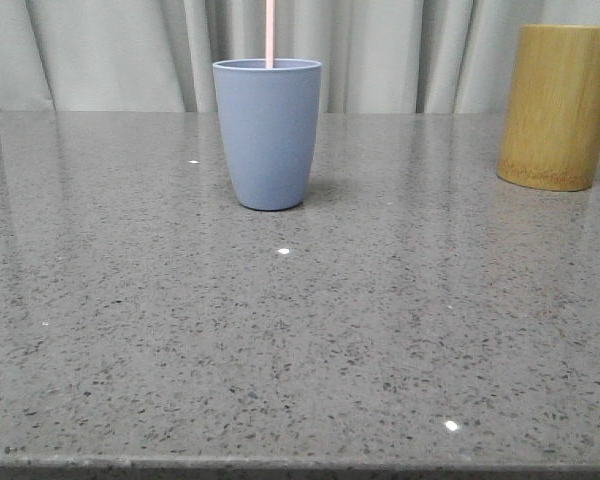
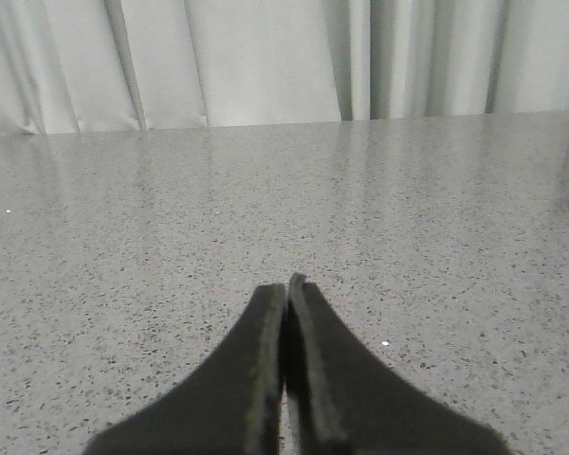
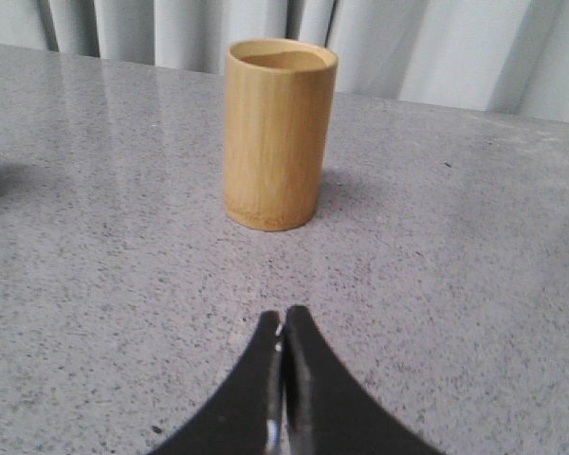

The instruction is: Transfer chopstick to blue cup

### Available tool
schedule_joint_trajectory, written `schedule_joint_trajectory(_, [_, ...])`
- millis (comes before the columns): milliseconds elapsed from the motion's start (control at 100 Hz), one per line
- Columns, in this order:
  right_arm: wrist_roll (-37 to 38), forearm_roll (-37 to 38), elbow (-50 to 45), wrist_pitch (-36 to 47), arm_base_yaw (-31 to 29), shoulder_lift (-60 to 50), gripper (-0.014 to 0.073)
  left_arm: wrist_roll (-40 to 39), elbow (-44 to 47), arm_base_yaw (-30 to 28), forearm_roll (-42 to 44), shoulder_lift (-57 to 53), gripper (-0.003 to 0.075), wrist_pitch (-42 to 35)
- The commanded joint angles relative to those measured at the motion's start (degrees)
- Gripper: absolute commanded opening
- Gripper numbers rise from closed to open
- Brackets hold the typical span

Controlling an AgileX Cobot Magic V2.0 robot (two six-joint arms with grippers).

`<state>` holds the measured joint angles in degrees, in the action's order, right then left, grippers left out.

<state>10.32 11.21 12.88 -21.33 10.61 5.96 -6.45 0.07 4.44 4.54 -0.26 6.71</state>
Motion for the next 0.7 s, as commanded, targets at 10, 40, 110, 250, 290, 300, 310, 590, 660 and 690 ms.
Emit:
schedule_joint_trajectory(10, [-0.5, -0.4, -2.6, 8.2, -2.1, -3.0, -0.0067, -0.3, 0.6, 0.0, 0.0, -1.9, -0.0019, -5.0])
schedule_joint_trajectory(40, [-0.5, -0.9, -3.8, 8.8, -2.6, -4.2, -0.0067, -0.3, 0.6, 0.0, 0.0, -1.9, -0.0019, -5.0])
schedule_joint_trajectory(110, [-0.5, -2.1, -6.4, 9.9, -3.9, -7.2, -0.0067, -0.3, 0.6, 0.0, 0.0, -1.9, -0.0019, -5.0])
schedule_joint_trajectory(250, [-0.5, -3.9, -10.6, 14.5, -6.0, -7.4, -0.0067, -0.3, 0.6, 0.0, 0.0, -1.9, -0.0019, -5.0])
schedule_joint_trajectory(290, [-0.5, -4.4, -11.9, 16.2, -6.4, -7.4, -0.0067, -0.3, 0.6, 0.0, 0.0, -1.9, -0.0019, -5.0])
schedule_joint_trajectory(300, [-0.5, -4.5, -12.1, 16.5, -6.5, -7.4, -0.0067, -0.3, 0.6, 0.0, 0.0, -1.9, -0.0019, -5.0])
schedule_joint_trajectory(310, [-0.5, -4.6, -12.5, 17.2, -6.6, -7.4, -0.0067, -0.3, 0.6, 0.0, 0.0, -1.9, -0.0019, -5.0])
schedule_joint_trajectory(590, [-0.5, -5.2, -14.5, 19.4, -6.8, -7.4, -0.0067, -0.3, 0.6, 0.0, 0.0, -1.9, -0.0019, -5.0])
schedule_joint_trajectory(660, [-0.5, -5.2, -14.5, 19.4, -6.8, -7.4, -0.0067, -0.3, 0.6, 0.0, 0.0, -1.9, -0.0019, -5.0])
schedule_joint_trajectory(690, [-0.5, -5.2, -14.5, 19.4, -6.8, -7.4, -0.0067, -0.3, 0.6, 0.0, 0.0, -1.9, -0.0019, -5.0])
